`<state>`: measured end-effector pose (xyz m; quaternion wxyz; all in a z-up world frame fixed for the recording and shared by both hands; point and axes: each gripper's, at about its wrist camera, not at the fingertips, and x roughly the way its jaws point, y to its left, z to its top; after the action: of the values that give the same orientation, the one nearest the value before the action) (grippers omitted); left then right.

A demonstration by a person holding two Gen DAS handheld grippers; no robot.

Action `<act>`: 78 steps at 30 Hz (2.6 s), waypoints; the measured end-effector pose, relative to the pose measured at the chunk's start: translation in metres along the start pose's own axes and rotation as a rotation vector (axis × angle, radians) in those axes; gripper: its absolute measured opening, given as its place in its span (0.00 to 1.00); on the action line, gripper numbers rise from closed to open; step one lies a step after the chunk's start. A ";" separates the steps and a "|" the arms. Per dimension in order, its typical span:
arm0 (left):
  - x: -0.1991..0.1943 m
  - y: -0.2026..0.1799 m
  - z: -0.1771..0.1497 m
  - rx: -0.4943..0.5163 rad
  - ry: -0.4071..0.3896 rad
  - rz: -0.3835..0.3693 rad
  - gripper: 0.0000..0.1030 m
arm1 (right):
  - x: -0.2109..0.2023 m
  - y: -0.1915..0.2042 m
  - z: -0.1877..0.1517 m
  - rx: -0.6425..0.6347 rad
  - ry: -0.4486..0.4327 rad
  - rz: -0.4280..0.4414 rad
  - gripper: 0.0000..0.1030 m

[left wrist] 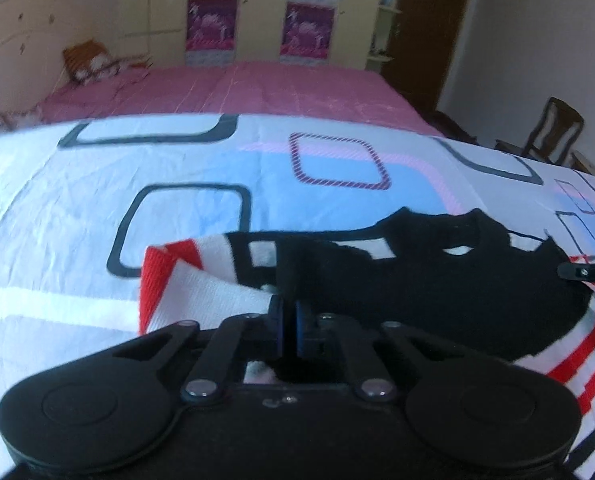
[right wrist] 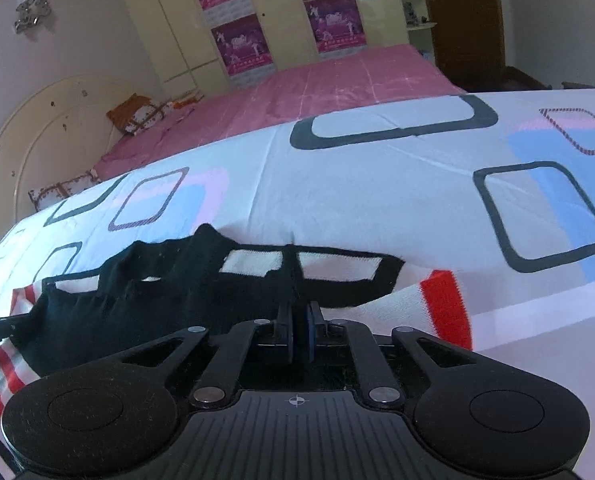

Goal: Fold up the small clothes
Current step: 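Lift the hem with both tools and fold it over toward the collar, then open both tools to release the hem and pull them back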

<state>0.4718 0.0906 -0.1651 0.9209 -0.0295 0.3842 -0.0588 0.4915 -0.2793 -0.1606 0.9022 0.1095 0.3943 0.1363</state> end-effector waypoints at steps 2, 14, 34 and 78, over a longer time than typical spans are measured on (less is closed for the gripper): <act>-0.004 -0.001 0.000 0.003 -0.017 -0.010 0.05 | 0.000 -0.001 0.000 0.004 0.000 0.004 0.08; -0.004 -0.005 -0.002 0.007 -0.011 -0.022 0.05 | 0.004 -0.005 0.004 0.001 0.018 0.028 0.08; -0.018 -0.003 0.007 -0.058 -0.173 0.087 0.05 | -0.016 0.006 0.013 -0.001 -0.115 0.034 0.05; -0.028 -0.078 -0.042 0.109 0.016 0.082 0.69 | -0.021 0.112 -0.057 -0.242 -0.063 0.024 0.46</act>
<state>0.4156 0.0163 -0.1668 0.9197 0.0368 0.3886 -0.0422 0.4183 -0.1755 -0.1499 0.9190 0.0086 0.3450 0.1904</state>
